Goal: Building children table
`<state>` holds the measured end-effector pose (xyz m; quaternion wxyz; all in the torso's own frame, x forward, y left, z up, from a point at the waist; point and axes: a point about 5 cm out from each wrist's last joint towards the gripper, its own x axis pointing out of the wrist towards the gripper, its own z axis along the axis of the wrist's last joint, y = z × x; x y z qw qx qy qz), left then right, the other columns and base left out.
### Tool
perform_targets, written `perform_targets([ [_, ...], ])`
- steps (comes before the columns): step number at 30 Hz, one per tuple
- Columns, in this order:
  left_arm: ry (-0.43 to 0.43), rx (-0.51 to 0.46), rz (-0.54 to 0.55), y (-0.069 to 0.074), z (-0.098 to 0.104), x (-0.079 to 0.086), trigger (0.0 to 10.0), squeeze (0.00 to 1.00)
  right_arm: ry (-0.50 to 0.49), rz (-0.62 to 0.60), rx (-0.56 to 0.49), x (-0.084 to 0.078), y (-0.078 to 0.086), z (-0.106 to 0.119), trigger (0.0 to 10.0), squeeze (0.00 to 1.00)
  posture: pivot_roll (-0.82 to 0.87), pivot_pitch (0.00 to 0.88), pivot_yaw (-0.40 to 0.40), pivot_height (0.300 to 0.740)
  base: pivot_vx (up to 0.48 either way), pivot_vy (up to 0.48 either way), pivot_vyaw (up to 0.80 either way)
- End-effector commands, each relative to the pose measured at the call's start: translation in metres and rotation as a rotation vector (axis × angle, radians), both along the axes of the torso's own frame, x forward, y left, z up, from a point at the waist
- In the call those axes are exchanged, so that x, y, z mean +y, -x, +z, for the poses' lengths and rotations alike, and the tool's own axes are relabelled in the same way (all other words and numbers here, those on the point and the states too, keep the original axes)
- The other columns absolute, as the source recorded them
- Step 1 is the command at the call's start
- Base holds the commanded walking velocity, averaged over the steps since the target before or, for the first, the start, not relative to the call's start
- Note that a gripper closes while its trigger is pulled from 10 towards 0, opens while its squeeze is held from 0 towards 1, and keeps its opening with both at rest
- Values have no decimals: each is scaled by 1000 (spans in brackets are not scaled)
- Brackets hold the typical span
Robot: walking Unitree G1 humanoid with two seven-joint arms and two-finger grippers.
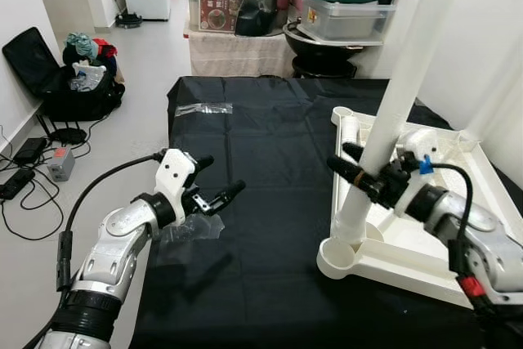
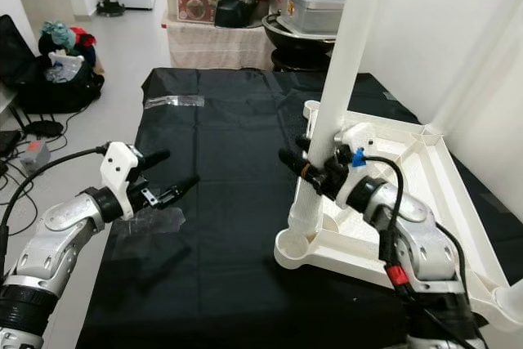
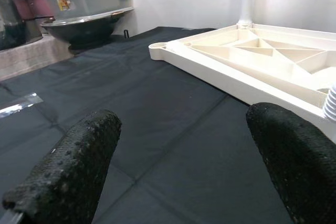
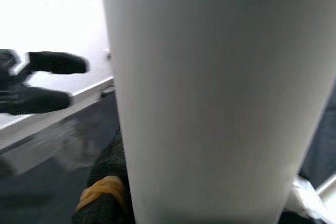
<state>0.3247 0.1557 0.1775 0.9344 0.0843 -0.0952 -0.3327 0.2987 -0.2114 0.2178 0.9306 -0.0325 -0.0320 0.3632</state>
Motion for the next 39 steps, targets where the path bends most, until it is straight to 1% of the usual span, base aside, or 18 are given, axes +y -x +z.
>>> perform_targets([
  [1,-6,6,4,1,0,3,10000,0,11,78,0,6,7,2,0,0,51,0,-59,740,0,0,0],
  [2,-6,6,4,1,0,3,10000,0,11,78,0,6,7,2,0,0,51,0,-59,740,0,0,0],
  [3,-7,7,5,1,0,4,10000,0,14,113,8,9,10,0,0,0,53,0,-63,740,0,0,0],
  [5,-7,7,5,1,0,4,10000,0,14,113,8,9,10,0,0,0,53,0,-63,740,0,0,0],
  [7,-10,9,9,1,1,6,10000,0,10,163,15,15,14,-4,0,0,62,0,-63,740,0,0,0],
  [10,-11,10,12,1,1,7,10000,0,8,185,14,18,16,-6,0,0,66,0,-63,740,0,0,0],
  [11,-15,11,13,1,1,7,10000,0,0,212,18,24,19,-11,0,0,69,0,-63,740,0,0,0],
  [14,-18,11,15,1,1,8,10000,0,-3,223,21,26,21,-13,0,0,70,0,-62,740,0,0,0],
  [22,-18,11,15,1,1,8,10000,0,-3,223,21,26,21,-13,0,0,70,0,-62,740,0,0,0],
  [24,-25,11,16,1,1,8,10000,0,5,185,6,21,18,-16,0,0,70,0,-54,740,0,0,0],
  [25,-26,10,15,1,1,8,10000,0,13,164,-7,17,15,-14,0,0,68,0,-53,740,0,0,0],
  [26,-26,10,15,1,1,8,10000,0,13,164,-7,17,15,-14,0,0,68,0,-53,740,0,0,0],
  [28,-26,10,15,0,2,8,10000,0,26,144,-25,11,12,-8,0,0,67,0,-53,740,0,0,0],
  [30,-27,10,15,0,2,8,10000,0,31,138,-31,8,12,-6,0,0,67,0,-53,740,0,0,0],
  [32,-25,9,15,0,2,8,10000,0,65,127,-49,3,11,-3,0,0,63,0,-51,740,0,0,0],
  [35,-23,10,14,0,2,7,10000,0,81,125,-56,2,11,-2,0,0,62,0,-50,740,0,0,0],
  [39,-22,10,13,0,2,7,10000,0,108,142,-53,5,14,-7,0,0,62,0,-48,740,0,0,0],
])
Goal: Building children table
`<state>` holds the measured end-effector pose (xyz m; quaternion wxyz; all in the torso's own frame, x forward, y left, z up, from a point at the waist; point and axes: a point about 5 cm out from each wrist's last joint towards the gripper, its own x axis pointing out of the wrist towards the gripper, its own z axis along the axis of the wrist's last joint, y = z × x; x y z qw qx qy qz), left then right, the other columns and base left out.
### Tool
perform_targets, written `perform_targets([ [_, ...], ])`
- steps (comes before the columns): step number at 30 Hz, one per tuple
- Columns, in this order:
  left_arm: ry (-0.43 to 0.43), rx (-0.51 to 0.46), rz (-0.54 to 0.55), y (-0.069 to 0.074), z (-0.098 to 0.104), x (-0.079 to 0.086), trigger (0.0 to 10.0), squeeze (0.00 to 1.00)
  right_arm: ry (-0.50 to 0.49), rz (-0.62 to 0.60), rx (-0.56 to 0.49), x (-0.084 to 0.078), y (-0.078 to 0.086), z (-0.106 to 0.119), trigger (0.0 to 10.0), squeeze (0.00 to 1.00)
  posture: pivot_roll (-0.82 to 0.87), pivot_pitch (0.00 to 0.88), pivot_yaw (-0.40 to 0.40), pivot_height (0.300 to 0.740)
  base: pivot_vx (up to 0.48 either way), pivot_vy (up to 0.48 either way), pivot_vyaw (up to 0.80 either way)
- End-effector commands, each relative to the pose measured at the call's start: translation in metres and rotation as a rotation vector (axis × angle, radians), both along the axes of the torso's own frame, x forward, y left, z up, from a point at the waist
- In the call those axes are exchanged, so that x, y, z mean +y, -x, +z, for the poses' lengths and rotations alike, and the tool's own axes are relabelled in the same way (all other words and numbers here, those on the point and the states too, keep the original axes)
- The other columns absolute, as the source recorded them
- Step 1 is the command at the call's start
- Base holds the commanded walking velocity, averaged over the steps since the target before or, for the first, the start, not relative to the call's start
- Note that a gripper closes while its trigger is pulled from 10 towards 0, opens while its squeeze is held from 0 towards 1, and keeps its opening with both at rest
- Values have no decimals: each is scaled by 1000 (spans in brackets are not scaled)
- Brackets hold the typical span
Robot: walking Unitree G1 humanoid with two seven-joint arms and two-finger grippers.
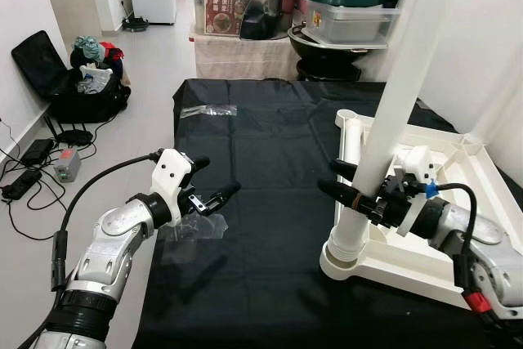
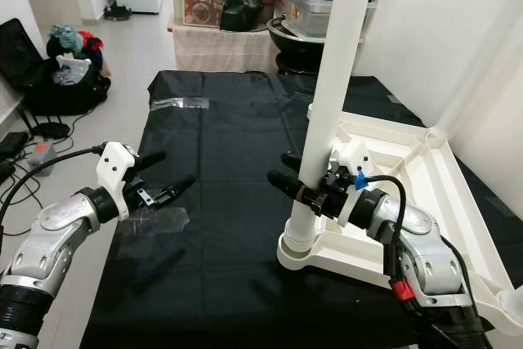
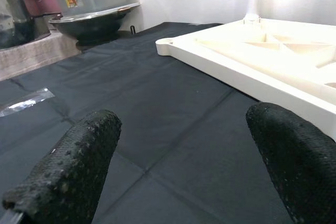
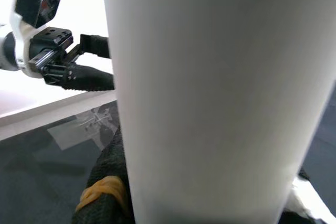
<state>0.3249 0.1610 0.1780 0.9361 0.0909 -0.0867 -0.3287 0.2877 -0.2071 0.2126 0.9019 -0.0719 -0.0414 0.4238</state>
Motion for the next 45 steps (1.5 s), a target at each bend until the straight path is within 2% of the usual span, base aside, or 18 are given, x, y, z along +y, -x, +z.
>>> perform_targets([
  [1,-5,-1,2,0,2,1,10000,0,35,10,-11,0,3,-1,0,0,62,0,-48,740,0,0,0],
  [9,-5,2,0,-2,2,1,10000,0,40,31,-1,6,6,-6,0,0,55,0,-45,740,0,0,0],
  [13,-5,4,-2,-3,1,1,10000,0,49,90,21,15,15,-12,0,0,54,0,-45,740,0,0,0],
  [17,-5,5,-2,-3,1,1,10000,0,55,107,29,17,20,-15,0,0,53,0,-45,740,0,0,0],
  [24,-5,7,-7,-3,0,-2,10000,0,21,109,50,21,24,-20,0,0,49,0,-42,740,0,0,0],
  [26,-3,10,-8,-3,0,-3,10000,0,-55,77,59,25,23,-20,0,0,49,0,-42,740,0,0,0],
  [27,-3,10,-8,-3,0,-3,10000,0,-55,77,59,25,23,-20,0,0,49,0,-42,740,0,0,0],
  [29,12,19,-5,-3,0,-2,10000,0,-207,7,80,33,17,-18,0,0,53,0,-43,740,0,0,0],
  [30,12,19,-5,-3,0,-2,10000,0,-207,7,80,33,17,-18,0,0,53,0,-43,740,0,0,0],
  [31,17,22,-3,-3,1,-1,10000,0,-271,-20,88,37,14,-17,0,0,55,0,-44,740,0,0,0],
  [32,17,22,-3,-3,1,-1,10000,0,-271,-20,88,37,14,-17,0,0,55,0,-44,740,0,0,0],
  [33,19,25,-2,-3,1,0,10000,0,-314,-34,95,41,12,-17,0,0,56,0,-44,740,0,0,0],
  [36,20,26,-1,-3,1,0,10000,0,-336,-40,97,43,11,-17,0,0,57,0,-46,740,0,0,0],
  [39,19,25,3,-3,1,1,10000,0,-350,-8,95,56,13,-15,0,0,59,0,-50,740,0,0,0],
  [45,15,26,9,-1,-3,0,10000,0,-266,48,108,69,23,-28,0,0,59,0,-59,740,0,0,0],
])
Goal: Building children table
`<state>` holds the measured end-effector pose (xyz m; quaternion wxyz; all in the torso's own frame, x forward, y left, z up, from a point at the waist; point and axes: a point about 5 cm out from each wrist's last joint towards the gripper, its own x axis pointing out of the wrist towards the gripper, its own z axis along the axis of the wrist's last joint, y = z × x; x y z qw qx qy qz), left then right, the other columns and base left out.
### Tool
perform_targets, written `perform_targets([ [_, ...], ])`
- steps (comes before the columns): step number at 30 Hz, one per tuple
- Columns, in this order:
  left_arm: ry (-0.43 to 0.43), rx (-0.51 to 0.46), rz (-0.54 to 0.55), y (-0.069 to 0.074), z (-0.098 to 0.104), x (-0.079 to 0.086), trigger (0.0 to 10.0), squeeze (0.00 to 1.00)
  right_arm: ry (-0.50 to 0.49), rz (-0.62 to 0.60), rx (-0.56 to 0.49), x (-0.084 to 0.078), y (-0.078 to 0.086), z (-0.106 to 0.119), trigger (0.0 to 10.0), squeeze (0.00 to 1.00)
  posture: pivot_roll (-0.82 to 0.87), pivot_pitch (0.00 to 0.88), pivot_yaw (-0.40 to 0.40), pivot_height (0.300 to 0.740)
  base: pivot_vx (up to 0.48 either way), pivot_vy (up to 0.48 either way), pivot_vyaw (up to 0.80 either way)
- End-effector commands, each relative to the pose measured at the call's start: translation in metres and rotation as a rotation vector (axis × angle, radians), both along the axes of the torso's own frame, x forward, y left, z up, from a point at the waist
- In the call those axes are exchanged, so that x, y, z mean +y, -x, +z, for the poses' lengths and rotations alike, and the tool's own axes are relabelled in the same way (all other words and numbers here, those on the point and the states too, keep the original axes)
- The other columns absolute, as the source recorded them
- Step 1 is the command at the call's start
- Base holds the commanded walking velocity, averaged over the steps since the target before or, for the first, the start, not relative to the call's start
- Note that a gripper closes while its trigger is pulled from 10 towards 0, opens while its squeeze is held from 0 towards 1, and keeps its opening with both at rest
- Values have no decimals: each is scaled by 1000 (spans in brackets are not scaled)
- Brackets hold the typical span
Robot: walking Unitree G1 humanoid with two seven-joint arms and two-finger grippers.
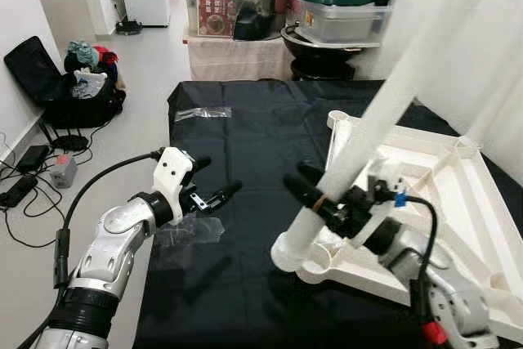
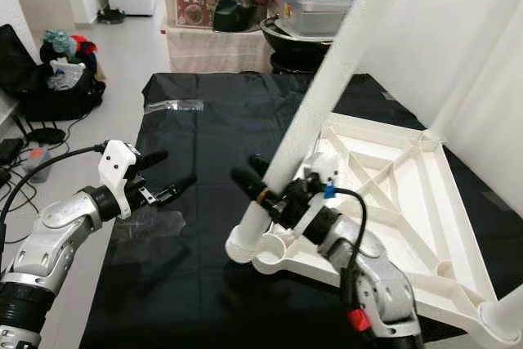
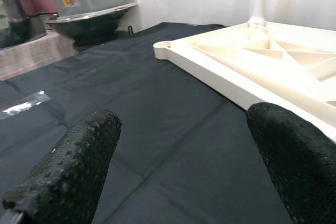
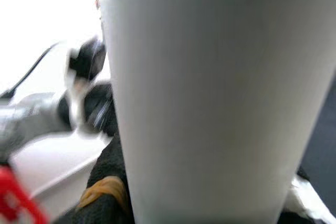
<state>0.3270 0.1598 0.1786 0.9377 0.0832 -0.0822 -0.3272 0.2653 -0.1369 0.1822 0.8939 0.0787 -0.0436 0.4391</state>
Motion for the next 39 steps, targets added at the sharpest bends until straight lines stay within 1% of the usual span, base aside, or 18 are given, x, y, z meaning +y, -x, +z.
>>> perform_targets([
  [1,3,13,6,2,-4,0,10000,0,28,8,-19,1,2,0,0,0,60,0,-59,740,0,0,0],
  [3,4,15,8,2,-4,1,10000,0,52,9,-38,-3,0,5,0,0,57,0,-58,740,0,0,0],
  [5,4,16,8,2,-4,1,10000,0,68,-4,-77,-13,-8,18,0,0,54,0,-55,740,0,0,0],
  [6,4,16,8,2,-4,1,10000,0,68,-4,-77,-13,-8,18,0,0,54,0,-55,740,0,0,0],
  [9,6,17,5,1,-3,0,10000,0,88,-26,-134,-31,-18,39,0,0,51,0,-57,740,0,0,0],
  [10,6,17,5,1,-3,0,10000,0,88,-26,-134,-31,-18,39,0,0,51,0,-57,740,0,0,0],
  [12,10,17,2,1,-3,-1,10000,0,84,-34,-191,-43,-22,61,0,0,47,0,-57,740,0,0,0],
  [13,10,17,2,1,-3,-1,10000,0,84,-34,-191,-43,-22,61,0,0,47,0,-57,740,0,0,0],
  [14,12,17,0,1,-3,-2,10000,0,73,-34,-210,-47,-23,70,0,0,48,0,-58,740,0,0,0],
  [15,12,17,0,1,-3,-2,10000,0,73,-34,-210,-47,-23,70,0,0,48,0,-58,740,0,0,0],
  [16,14,18,-1,1,-3,-2,10000,0,75,-18,-231,-48,-22,77,0,0,48,0,-58,740,0,0,0],
  [17,14,19,-1,2,-3,-3,10000,0,85,-3,-243,-48,-21,81,0,0,49,0,-57,740,0,0,0],
  [20,14,22,-1,2,-4,-2,10000,0,111,32,-228,-47,-19,76,0,0,50,0,-58,740,0,0,0],
  [27,13,23,1,0,-1,1,10000,0,142,81,-163,-42,-12,56,0,0,51,0,-54,740,0,0,0],
  [29,13,24,-1,0,-1,1,10000,0,163,83,-145,-42,-10,48,0,0,50,0,-53,740,0,0,0],
  [31,15,25,-1,0,-1,2,10000,0,156,89,-127,-42,-7,45,0,0,50,0,-53,740,0,0,0],
  [39,18,27,-5,0,-1,0,10000,0,199,89,-116,-43,-3,33,0,0,46,0,-47,740,0,0,0],
])
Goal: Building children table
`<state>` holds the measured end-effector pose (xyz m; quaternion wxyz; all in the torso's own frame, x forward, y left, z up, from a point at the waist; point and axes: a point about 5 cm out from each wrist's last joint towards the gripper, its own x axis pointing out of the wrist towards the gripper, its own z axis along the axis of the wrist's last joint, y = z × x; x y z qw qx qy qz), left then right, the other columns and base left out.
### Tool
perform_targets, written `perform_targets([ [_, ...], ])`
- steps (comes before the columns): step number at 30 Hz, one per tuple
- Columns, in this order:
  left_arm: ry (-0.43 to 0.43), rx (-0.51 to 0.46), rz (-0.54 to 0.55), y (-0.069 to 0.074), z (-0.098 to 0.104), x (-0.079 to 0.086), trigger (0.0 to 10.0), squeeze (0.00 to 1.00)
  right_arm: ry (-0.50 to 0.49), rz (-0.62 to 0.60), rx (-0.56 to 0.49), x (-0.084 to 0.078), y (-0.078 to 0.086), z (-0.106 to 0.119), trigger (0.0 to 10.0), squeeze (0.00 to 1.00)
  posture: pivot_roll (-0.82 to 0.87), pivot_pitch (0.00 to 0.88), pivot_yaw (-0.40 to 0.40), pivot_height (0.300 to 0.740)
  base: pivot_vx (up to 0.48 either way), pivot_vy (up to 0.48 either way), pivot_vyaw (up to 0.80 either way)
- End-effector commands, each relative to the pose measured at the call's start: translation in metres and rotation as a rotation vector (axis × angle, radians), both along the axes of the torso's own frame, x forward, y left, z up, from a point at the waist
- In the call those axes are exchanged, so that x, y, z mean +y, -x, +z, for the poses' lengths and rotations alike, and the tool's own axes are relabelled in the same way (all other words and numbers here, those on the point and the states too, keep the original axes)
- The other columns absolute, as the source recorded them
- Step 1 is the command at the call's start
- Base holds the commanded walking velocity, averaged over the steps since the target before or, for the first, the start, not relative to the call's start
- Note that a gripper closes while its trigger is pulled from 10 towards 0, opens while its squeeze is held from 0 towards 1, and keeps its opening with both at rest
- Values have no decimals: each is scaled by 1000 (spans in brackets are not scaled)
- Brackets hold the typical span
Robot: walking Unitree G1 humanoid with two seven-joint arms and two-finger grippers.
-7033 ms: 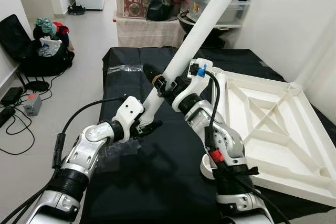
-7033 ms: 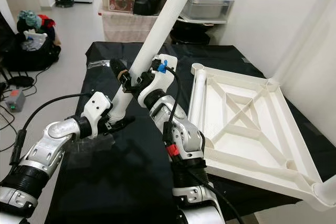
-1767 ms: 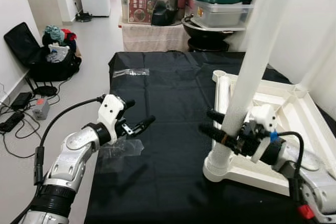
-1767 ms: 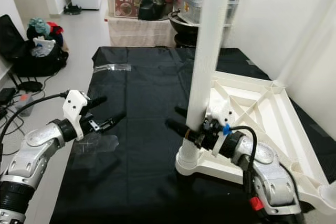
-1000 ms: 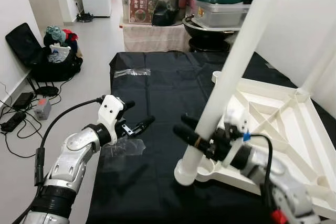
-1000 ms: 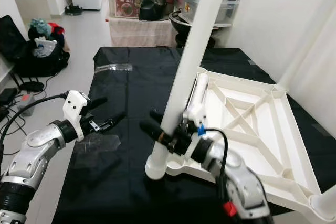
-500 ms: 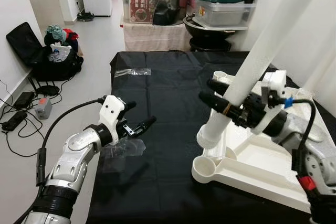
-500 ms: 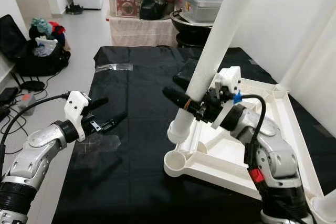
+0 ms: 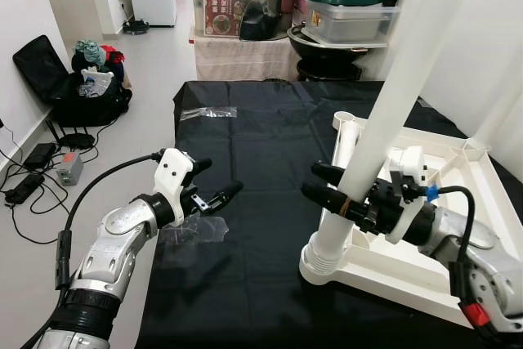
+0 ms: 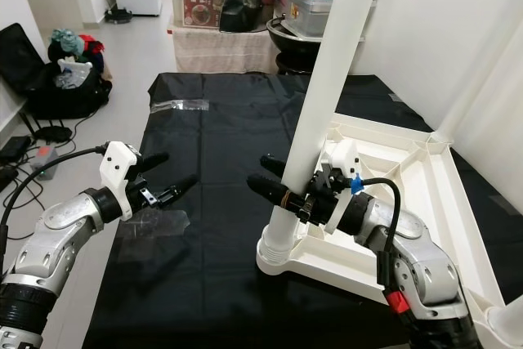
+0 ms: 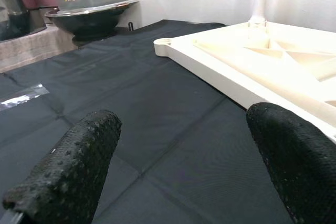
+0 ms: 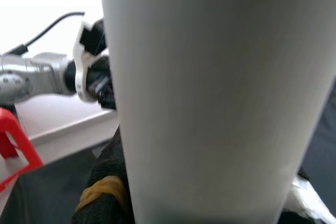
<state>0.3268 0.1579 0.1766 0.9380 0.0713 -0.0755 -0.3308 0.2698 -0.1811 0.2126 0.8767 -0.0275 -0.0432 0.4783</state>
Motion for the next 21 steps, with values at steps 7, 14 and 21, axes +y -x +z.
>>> perform_targets([
  [7,1,5,-2,-1,1,0,10000,0,25,-25,-23,3,-2,-10,0,0,51,0,-43,740,0,0,0],
  [14,2,7,-2,-2,2,1,10000,0,19,-61,-28,8,-9,-17,0,0,54,0,-45,740,0,0,0],
  [21,2,8,-2,-2,2,0,10000,0,11,-25,-7,18,-6,-23,0,0,57,0,-47,740,0,0,0],
])
